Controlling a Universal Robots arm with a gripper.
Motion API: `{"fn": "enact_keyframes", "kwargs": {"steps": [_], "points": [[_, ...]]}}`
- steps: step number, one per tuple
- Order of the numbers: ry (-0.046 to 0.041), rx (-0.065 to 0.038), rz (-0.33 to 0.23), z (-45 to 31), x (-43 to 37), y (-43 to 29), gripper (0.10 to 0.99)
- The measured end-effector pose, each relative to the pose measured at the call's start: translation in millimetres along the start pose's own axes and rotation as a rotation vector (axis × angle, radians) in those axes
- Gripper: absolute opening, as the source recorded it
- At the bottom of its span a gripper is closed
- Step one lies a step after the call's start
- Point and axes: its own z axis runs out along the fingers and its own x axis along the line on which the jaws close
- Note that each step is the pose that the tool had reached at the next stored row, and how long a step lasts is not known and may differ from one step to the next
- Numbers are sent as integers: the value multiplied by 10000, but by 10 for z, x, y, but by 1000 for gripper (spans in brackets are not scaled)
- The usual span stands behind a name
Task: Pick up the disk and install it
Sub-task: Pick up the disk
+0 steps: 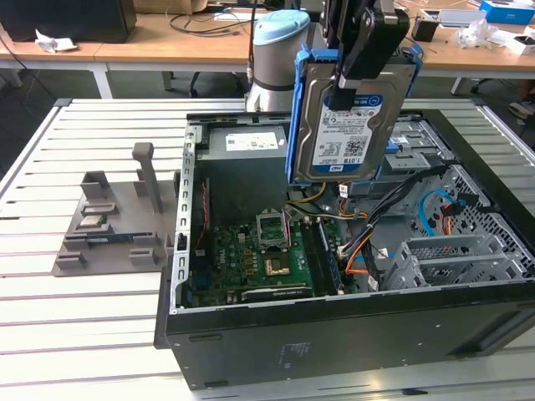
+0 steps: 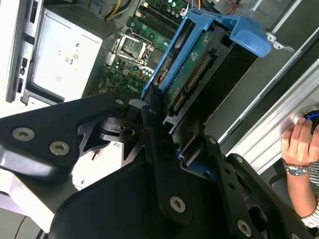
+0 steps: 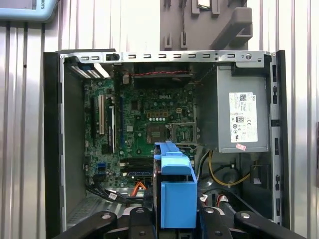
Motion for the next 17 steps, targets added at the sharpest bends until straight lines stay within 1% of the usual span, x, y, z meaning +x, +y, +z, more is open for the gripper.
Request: {"fn": "enact_keyframes", "kwargs": {"steps": [7, 9, 17], "points": [[-1, 0, 0, 3, 119, 2, 365], [-1, 0, 0, 5, 203, 3, 365], [-1, 0, 0, 9, 354, 5, 365]]}}
